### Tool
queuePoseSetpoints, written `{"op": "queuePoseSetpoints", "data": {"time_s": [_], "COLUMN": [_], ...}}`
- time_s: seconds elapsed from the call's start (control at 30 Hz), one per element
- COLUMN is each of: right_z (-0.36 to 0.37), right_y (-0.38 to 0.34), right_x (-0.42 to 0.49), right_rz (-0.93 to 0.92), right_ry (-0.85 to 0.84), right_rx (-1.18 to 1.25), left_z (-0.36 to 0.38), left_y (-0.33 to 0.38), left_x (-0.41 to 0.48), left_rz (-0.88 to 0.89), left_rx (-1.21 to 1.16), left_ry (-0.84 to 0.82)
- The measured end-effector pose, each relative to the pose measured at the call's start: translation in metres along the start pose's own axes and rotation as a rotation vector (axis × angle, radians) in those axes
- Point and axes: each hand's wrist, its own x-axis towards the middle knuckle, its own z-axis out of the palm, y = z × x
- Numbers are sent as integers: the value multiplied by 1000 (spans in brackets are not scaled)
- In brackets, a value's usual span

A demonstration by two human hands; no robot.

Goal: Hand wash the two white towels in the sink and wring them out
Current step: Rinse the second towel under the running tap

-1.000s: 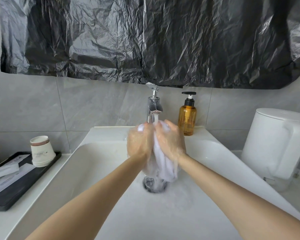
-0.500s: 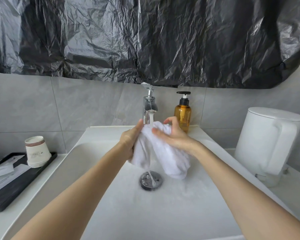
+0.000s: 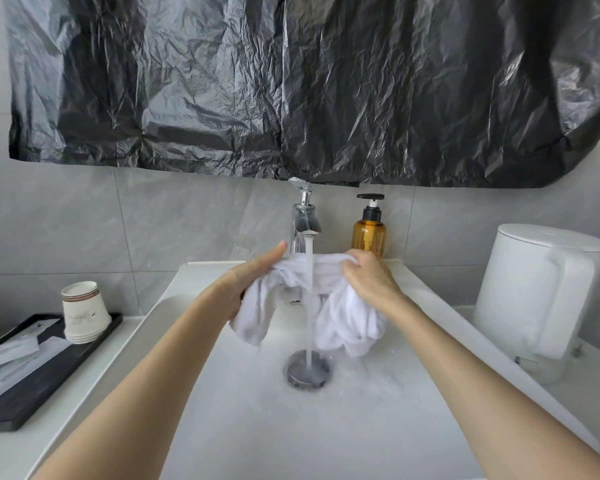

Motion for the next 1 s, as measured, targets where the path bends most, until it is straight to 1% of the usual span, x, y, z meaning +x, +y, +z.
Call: {"op": "queuePoseSetpoints", "data": {"time_s": [0.03, 0.1, 0.17, 0.23, 0.33, 0.37, 0.47, 0.53, 0.6, 0.63, 0.7, 0.77, 0.87, 0.93, 1.0], "right_z": [-1, -5, -6, -1, 10, 11, 13, 12, 12, 13, 17, 23, 37, 41, 41], "right_y": [-1, -6, -9, -9, -6, -7, -7, -12, -12, -11, -7, -5, -4, -9, -16], "right_x": [2, 3, 3, 3, 9, 10, 12, 11, 12, 13, 17, 17, 14, 11, 8], "right_rz": [71, 245, 405, 504, 544, 555, 478, 438, 446, 458, 492, 506, 439, 388, 345], "right_ry": [9, -2, -51, -125, -185, -208, -315, -329, -268, -234, -164, -89, 49, 54, 20], "right_rx": [126, 348, 496, 627, 823, 887, 1032, 1034, 988, 955, 920, 870, 691, 573, 469], "left_z": [2, 5, 8, 9, 14, 12, 6, 5, 11, 14, 19, 24, 28, 27, 24], "left_y": [0, -1, -3, -6, -8, -10, -14, -16, -16, -16, -20, -21, -23, -23, -23], "left_x": [0, 2, 2, 3, 0, 1, -1, -4, -8, -8, -6, -4, 4, 8, 12], "left_rz": [10, 26, 23, 20, 19, 15, 54, 109, 166, 163, 137, 87, 15, -6, -21], "left_rx": [52, 129, 233, 397, 565, 558, 454, 441, 431, 372, 212, 122, 33, -70, -167], "left_ry": [17, 100, 146, 150, 72, 27, -114, -152, -123, -98, -32, 55, 194, 249, 257]}}
